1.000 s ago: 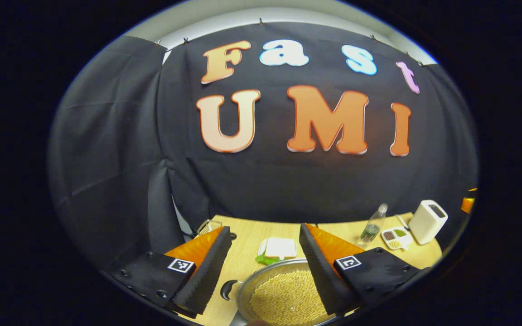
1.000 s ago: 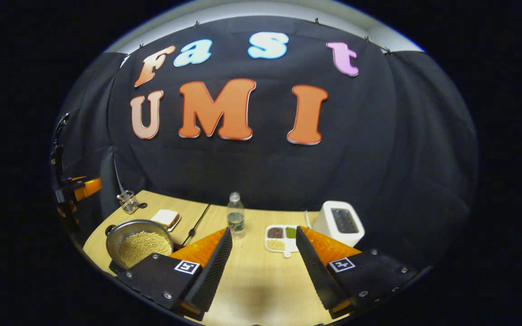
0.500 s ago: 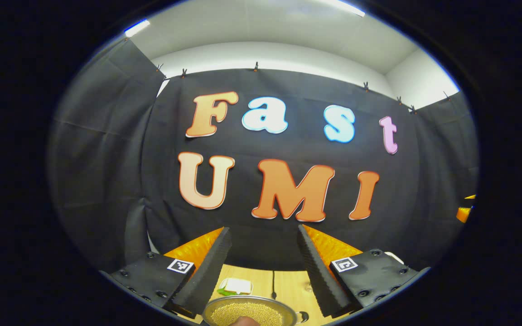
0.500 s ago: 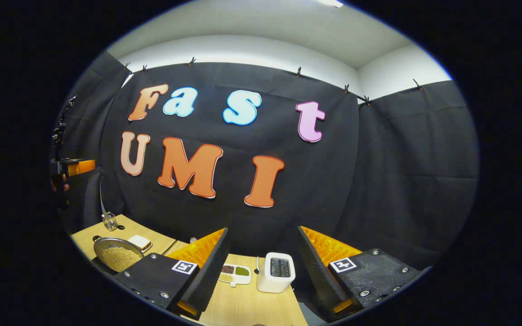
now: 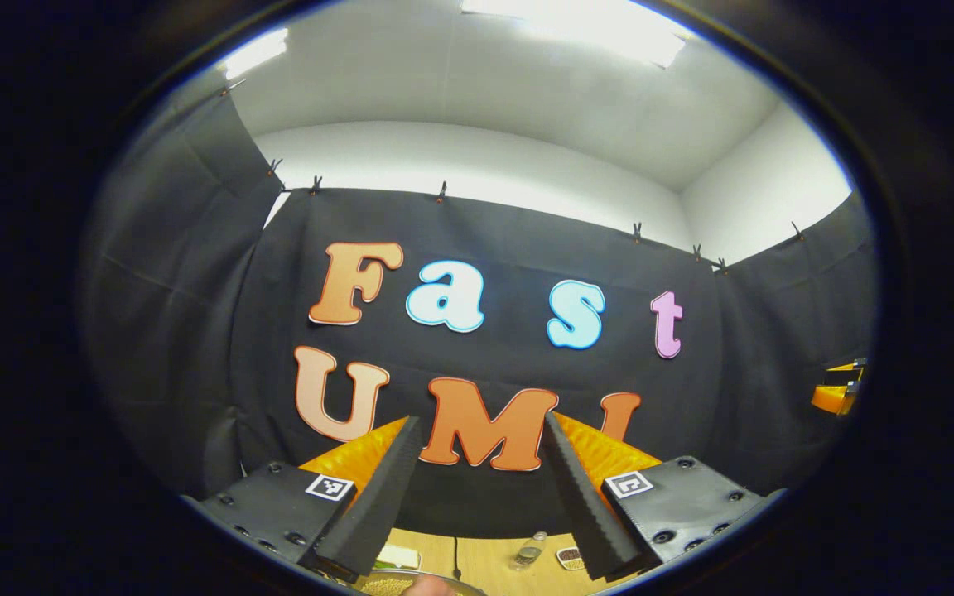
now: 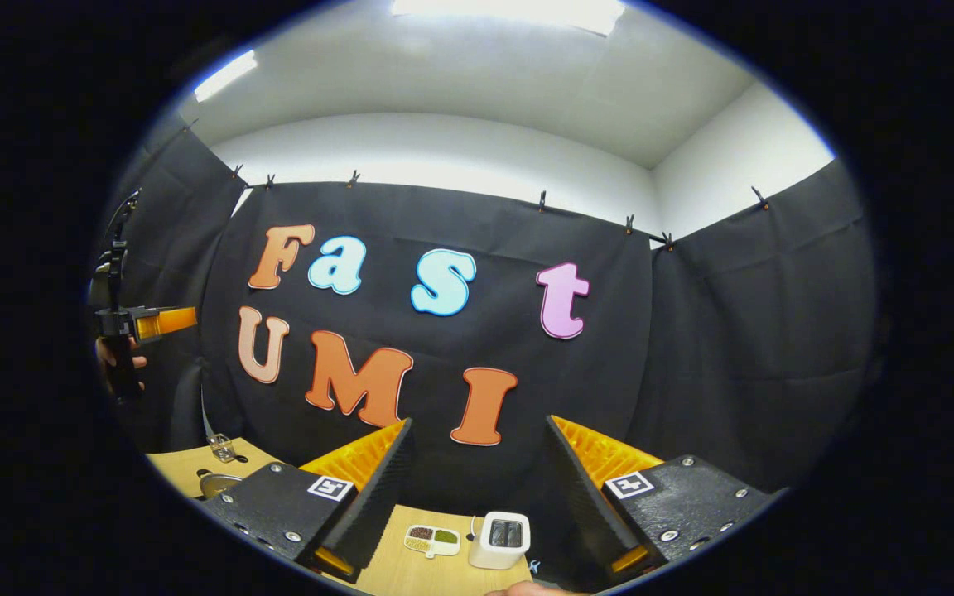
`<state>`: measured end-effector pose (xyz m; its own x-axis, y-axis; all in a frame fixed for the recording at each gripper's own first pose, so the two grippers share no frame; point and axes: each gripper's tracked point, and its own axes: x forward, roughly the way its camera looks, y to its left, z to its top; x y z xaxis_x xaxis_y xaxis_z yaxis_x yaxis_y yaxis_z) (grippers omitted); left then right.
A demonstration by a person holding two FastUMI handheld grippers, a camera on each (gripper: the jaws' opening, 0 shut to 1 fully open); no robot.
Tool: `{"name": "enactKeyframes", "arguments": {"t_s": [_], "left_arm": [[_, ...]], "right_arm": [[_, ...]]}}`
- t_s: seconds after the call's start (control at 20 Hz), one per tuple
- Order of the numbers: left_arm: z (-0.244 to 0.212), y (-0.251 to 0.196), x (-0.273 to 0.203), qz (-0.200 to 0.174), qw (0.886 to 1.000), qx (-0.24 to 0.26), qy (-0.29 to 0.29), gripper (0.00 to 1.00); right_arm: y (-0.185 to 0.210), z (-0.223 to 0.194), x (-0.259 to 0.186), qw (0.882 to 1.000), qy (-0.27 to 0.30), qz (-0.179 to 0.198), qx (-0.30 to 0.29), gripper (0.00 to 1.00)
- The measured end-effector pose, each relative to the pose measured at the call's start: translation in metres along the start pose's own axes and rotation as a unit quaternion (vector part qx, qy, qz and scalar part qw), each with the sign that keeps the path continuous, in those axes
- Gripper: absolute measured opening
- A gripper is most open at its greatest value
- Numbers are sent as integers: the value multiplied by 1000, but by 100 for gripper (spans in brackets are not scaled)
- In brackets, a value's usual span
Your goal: First push the handle of the pot to place it horizontally, then grasp the pot with both hands and set it on the induction cooktop.
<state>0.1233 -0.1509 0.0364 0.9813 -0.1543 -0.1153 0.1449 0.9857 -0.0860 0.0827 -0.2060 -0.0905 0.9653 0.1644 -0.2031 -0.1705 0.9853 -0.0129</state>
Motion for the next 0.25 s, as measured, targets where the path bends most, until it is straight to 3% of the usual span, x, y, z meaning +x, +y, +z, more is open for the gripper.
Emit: {"name": "enactKeyframes", "arguments": {"t_s": [0.1,0.15,0.25], "left_arm": [[25,-2,-3,1,1000,-2,-18,93],[37,-4,-4,-2,1000,-7,-26,93],[56,-9,-5,-7,999,-12,-39,95]], "right_arm": [[-2,17,1,1000,-9,1,2,93],[-1,23,2,1000,-12,3,2,97],[-1,36,-1,1000,-18,7,1,95]]}}
